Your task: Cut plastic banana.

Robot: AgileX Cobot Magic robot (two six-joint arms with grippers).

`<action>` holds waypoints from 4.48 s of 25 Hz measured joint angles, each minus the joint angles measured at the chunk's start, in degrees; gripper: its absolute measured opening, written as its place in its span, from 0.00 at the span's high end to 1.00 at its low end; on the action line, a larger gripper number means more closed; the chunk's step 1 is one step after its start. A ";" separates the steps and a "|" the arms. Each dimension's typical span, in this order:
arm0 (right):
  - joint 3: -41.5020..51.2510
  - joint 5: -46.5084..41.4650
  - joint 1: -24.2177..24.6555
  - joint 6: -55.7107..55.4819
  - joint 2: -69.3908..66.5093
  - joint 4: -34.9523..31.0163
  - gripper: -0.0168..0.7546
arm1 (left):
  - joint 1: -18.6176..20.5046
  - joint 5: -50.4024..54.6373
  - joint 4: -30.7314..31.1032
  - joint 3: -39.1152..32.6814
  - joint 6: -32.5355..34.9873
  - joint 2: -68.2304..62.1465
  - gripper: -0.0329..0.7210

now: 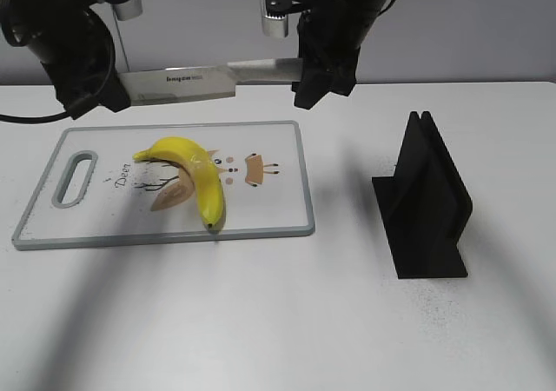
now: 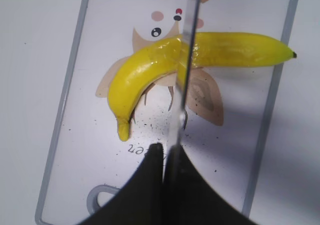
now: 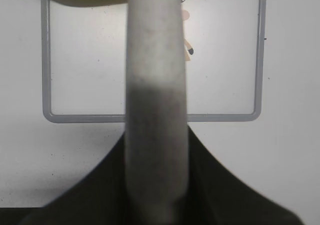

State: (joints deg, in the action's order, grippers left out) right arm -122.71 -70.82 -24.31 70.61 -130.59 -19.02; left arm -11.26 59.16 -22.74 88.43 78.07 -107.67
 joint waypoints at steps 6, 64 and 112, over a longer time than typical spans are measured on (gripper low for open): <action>0.00 0.00 0.00 -0.06 0.00 0.06 0.72 | 0.00 -0.50 -0.33 0.00 -0.41 0.00 0.90; 37.61 3.03 0.36 -71.13 38.26 6.33 0.72 | 13.42 10.70 22.33 -27.66 -68.93 42.14 0.18; 87.09 28.03 0.36 -91.05 73.83 13.71 0.73 | 13.42 3.38 22.74 -60.15 -71.34 107.98 0.26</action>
State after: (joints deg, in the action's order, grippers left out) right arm -35.63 -42.79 -23.95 -20.45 -56.77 -5.31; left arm 2.16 62.54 0.00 28.29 6.73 0.31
